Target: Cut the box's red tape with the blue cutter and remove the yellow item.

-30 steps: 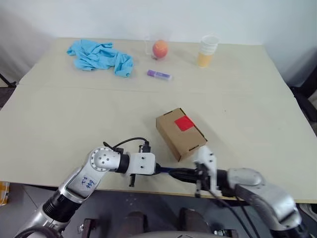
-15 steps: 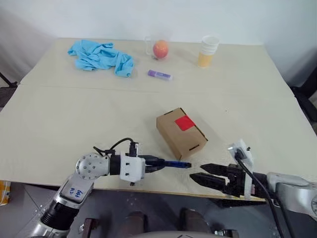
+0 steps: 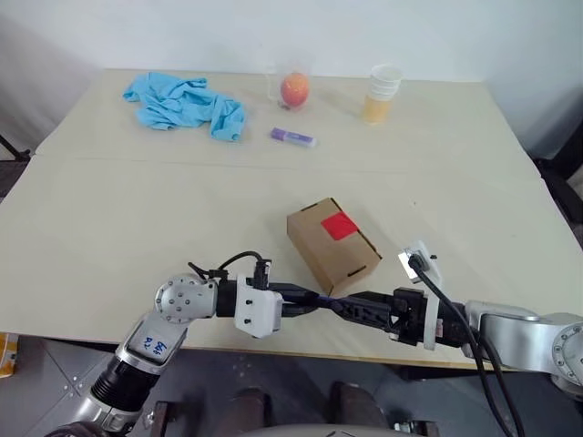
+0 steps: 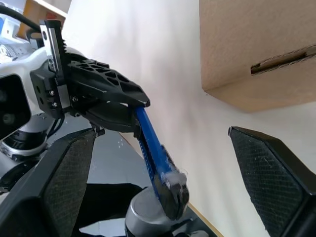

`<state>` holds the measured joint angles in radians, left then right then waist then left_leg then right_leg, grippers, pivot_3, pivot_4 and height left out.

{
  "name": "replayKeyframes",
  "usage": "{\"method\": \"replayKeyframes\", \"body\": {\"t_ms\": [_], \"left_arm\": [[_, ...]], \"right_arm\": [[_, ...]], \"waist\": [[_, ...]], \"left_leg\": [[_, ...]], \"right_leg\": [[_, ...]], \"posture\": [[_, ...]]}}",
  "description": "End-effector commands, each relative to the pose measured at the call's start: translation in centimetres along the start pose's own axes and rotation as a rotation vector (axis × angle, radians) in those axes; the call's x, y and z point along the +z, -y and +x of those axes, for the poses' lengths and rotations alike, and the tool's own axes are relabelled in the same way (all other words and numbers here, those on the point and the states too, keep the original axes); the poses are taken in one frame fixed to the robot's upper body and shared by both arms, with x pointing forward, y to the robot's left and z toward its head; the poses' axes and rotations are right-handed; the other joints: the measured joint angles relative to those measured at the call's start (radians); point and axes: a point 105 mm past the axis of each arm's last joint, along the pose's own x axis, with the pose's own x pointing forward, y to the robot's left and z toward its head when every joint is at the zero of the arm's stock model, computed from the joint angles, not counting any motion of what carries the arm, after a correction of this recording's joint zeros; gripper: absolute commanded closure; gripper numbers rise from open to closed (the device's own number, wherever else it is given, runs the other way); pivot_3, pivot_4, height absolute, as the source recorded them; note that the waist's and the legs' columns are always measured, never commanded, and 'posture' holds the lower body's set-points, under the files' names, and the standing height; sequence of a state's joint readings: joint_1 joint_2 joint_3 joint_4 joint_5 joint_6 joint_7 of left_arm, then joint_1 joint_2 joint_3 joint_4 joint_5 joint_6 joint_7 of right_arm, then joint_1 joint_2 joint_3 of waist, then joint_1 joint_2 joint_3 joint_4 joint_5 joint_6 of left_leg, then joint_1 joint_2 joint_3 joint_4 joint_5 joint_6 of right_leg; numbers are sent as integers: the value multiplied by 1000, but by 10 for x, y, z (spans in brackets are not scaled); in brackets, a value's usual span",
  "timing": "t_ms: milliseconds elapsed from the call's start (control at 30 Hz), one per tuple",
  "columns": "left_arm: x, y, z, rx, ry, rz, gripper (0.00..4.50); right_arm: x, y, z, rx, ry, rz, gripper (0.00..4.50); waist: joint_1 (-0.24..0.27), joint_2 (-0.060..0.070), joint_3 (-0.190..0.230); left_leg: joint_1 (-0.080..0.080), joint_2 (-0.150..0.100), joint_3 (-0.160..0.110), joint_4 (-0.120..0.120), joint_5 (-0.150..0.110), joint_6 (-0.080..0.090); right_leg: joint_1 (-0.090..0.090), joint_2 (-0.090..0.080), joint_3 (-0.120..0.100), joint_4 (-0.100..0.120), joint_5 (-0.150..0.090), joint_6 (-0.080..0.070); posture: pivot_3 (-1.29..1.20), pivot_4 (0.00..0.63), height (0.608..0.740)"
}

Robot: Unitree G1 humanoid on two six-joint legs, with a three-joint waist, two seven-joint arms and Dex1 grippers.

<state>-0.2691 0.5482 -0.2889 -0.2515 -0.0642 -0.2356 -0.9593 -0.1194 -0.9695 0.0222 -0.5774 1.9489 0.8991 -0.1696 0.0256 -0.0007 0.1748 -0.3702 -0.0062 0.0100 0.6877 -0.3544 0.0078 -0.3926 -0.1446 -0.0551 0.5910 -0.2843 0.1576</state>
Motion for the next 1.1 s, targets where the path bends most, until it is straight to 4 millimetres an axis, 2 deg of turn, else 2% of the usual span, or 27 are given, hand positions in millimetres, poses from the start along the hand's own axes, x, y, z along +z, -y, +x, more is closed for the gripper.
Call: {"method": "replayKeyframes", "body": {"t_ms": [33,367,667,933,1100], "left_arm": [[5,-2,1,13,16,28,4061],[3,-4,1,26,1,29,4061],[1,-5,1,27,-3,35,4061],[2,-6,3,31,1,40,4061],[2,-6,4,30,4,43,4061]], "right_arm": [[1,-3,1,14,-21,-4,996],[3,-3,6,35,-40,-5,4384],[3,-8,3,99,-49,-4,4394],[6,-5,1,87,-52,-10,1734],[9,-2,2,73,-33,5,1734]], "waist": [[0,0,0],[1,0,0],[0,0,0],[0,0,0],[1,0,0]], "left_leg": [[0,0,0,0,0,0],[0,0,-1,0,0,0],[-1,1,-1,0,0,0],[-1,1,-1,0,0,0],[-1,1,-1,0,0,0]], "right_leg": [[0,0,0,0,0,0],[0,0,0,0,0,0],[0,0,0,0,0,0],[0,0,0,0,0,0],[0,0,0,0,0,0]], "posture": [[0,150,740],[0,150,740],[0,150,740],[0,150,740],[0,150,740]]}}
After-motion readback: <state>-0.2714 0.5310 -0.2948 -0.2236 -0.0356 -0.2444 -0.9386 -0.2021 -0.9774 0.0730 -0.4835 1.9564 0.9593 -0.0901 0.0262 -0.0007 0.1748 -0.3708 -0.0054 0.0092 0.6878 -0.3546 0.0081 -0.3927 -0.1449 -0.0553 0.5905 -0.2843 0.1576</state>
